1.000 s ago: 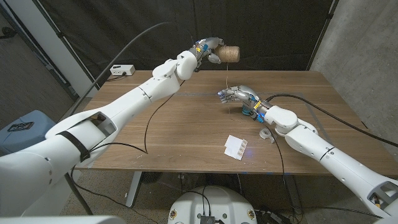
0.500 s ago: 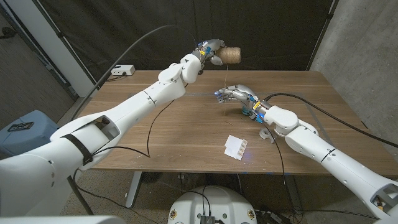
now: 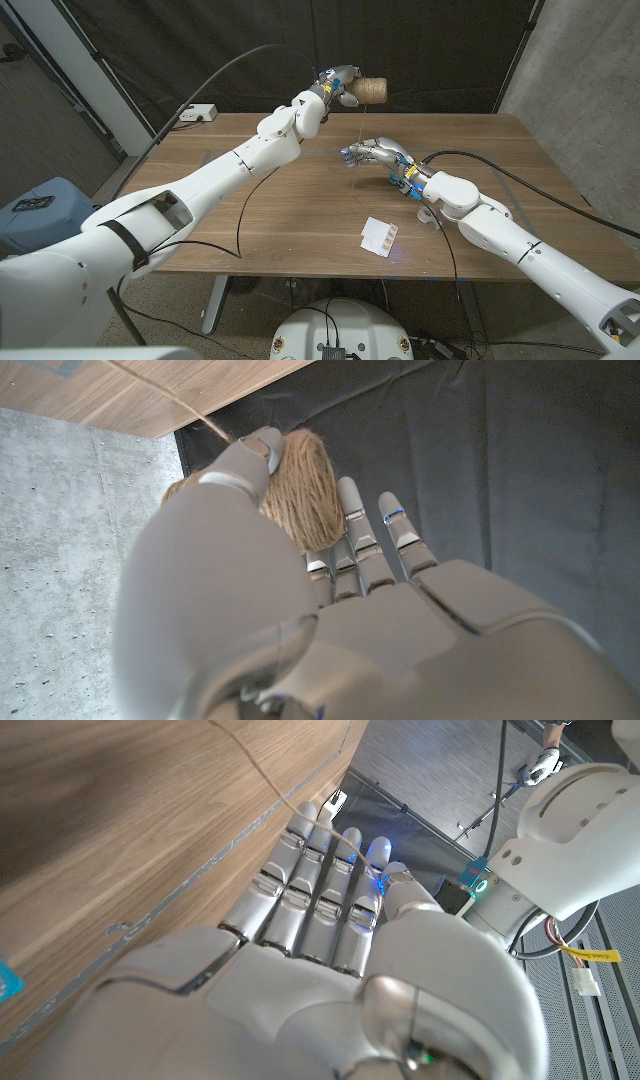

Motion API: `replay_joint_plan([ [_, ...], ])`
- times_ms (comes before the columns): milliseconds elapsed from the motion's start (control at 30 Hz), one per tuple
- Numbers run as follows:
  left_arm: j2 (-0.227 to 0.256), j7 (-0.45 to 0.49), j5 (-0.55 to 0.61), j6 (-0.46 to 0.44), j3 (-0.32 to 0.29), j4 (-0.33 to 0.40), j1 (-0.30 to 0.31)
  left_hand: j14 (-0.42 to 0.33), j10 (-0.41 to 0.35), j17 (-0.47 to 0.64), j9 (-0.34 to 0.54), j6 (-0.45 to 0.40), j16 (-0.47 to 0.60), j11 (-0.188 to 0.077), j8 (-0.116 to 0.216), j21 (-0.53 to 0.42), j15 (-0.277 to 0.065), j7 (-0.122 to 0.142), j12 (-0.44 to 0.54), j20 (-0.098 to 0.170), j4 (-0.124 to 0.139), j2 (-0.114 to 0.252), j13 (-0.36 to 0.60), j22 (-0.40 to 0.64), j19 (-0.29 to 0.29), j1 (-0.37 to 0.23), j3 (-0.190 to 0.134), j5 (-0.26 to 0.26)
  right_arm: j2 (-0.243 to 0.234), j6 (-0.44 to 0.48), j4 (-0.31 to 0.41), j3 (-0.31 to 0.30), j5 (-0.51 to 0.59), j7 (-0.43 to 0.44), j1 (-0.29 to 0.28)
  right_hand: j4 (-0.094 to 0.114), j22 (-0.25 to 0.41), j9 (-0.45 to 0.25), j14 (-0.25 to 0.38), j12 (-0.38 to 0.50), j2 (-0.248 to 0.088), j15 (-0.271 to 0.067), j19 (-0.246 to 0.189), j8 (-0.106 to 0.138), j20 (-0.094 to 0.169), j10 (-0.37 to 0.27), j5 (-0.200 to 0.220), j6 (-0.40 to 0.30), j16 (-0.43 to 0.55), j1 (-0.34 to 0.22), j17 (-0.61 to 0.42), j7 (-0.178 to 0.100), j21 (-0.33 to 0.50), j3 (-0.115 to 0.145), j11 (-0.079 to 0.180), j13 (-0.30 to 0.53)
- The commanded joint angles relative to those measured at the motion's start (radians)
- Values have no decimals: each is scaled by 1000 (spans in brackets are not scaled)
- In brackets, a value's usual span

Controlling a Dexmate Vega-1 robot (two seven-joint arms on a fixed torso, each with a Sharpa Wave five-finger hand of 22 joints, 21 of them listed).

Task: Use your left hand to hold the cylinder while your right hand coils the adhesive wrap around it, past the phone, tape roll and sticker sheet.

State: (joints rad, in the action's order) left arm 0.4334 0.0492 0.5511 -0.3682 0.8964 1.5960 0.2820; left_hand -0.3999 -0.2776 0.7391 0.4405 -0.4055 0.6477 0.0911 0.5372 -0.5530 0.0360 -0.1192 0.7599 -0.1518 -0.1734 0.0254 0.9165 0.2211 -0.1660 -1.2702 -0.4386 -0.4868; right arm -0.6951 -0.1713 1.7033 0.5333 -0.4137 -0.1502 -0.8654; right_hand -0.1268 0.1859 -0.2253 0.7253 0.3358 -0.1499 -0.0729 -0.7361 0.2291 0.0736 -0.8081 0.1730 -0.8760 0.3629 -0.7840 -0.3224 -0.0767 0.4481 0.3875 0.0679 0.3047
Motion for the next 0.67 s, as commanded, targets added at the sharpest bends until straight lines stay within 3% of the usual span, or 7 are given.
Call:
replay_joint_plan([
  [33,27,-7,2,-38,-3,49,23,-4,-107,2,22,-127,10,-68,308,-4,1,30,5,-4,9,61,30,4,0,-52,-3,-7,3,13,27,28,-9,-24,-12,2,3,-4,-21,-10,10,-122,13,-8,72,14,-3,16,-6,14,-5,2,1,-9,-3,4],
  [400,48,-13,13,-73,-14,93,48,-2,-106,3,23,-126,11,-68,308,-5,4,29,3,-5,9,60,29,4,4,-52,-2,-10,8,12,37,46,-10,-44,-14,14,1,-4,-56,-27,26,-108,33,-18,59,39,-4,47,-9,56,-19,18,-6,-48,-18,2],
  [667,50,-9,18,-76,-16,103,53,-2,-105,2,22,-125,11,-67,306,-7,3,32,3,-5,11,59,29,4,4,-50,-1,-12,13,1,26,53,-5,-58,-3,16,0,-4,-63,-29,26,-109,36,-18,57,41,-4,50,-7,64,-25,20,-7,-57,-18,3],
])
